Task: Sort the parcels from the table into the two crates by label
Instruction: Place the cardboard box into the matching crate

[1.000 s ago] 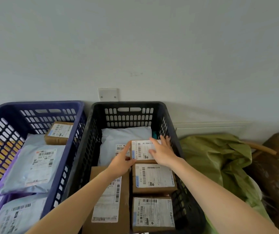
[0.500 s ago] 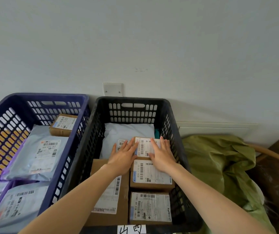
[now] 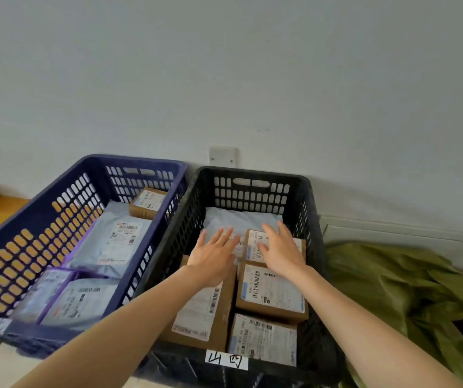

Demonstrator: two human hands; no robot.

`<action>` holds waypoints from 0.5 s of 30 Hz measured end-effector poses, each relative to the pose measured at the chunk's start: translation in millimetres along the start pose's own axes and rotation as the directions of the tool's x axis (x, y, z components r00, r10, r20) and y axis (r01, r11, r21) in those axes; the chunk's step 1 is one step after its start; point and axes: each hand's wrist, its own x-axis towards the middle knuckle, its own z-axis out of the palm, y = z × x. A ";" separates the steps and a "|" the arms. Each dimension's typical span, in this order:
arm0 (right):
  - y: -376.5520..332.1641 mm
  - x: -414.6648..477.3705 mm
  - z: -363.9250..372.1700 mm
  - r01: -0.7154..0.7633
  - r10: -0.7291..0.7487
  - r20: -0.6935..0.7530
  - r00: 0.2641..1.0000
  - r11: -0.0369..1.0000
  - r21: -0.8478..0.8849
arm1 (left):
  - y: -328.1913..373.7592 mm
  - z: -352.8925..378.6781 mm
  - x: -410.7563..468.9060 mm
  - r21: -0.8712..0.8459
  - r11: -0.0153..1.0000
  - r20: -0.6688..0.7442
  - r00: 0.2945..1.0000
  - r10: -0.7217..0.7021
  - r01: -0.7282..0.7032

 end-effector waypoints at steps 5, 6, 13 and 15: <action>-57.4 8.2 0.1 0.143 -0.141 -0.034 0.989 0.988 0.050 | -53.0 -25.8 -32.0 -0.013 0.989 -0.091 0.985 -0.146 0.145; -72.2 9.8 1.3 0.180 -0.178 -0.041 0.983 0.982 0.058 | -66.6 -30.6 -40.6 -0.030 0.982 -0.127 0.974 -0.187 0.185; -188.2 9.8 14.8 0.353 -0.351 -0.041 0.936 0.931 0.090 | -157.4 -66.1 -109.2 -0.136 0.926 -0.371 0.849 -0.377 0.352; -231.1 8.4 26.7 0.410 -0.406 -0.063 0.912 0.907 0.093 | -188.4 -74.6 -135.6 -0.176 0.902 -0.414 0.801 -0.432 0.395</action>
